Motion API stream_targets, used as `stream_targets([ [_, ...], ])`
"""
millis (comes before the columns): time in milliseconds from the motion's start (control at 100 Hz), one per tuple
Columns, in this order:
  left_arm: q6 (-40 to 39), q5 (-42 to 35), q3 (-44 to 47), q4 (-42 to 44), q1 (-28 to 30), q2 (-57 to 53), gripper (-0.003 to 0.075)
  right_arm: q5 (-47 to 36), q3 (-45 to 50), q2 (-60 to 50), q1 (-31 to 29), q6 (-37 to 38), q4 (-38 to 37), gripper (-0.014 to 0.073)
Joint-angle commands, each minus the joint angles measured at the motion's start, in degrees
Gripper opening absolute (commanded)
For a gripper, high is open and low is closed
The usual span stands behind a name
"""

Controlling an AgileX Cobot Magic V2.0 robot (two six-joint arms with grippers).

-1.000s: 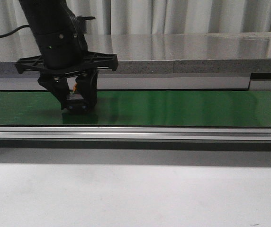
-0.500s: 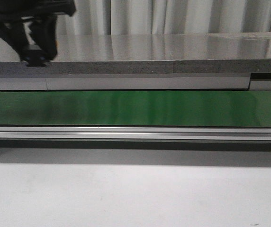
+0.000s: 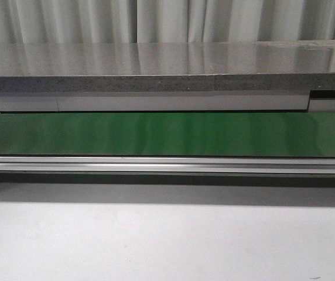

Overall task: Move button from right to left
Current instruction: 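Lift the button with the left gripper and carry it over the blue tray, then lower the button into the blue tray and open the left gripper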

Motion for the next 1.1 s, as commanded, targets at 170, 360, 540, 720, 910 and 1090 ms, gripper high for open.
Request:
stream_targets([
  [170,14.24,0.08,-0.80,-0.83,9.53,0.84,0.0085,-4.55,-1.57,0.18,0.05,0.01,-0.39,-0.0067],
  [360,16.71,-3.51,0.36,-0.83,10.81,4.73,0.0085,-4.55,-1.57,0.18,0.05,0.01,-0.39,-0.0067],
  [540,18.00,-7.01,0.36,-1.93,10.81,9.15,0.0085,-4.55,-1.57,0.18,0.05,0.01,-0.39,-0.0067],
  [720,18.48,-7.70,0.36,-1.96,10.81,14.09,0.0085,-4.55,-1.57,0.18,0.05,0.01,-0.39,-0.0067],
  [910,18.48,-8.12,0.36,-2.06,10.81,17.74,0.0102,-4.55,-1.57,0.18,0.05,0.01,-0.39,-0.0067],
  [1090,18.48,-8.12,0.36,-1.95,10.81,17.74,0.0370,-4.55,-1.57,0.18,0.05,0.01,-0.39,-0.0067],
])
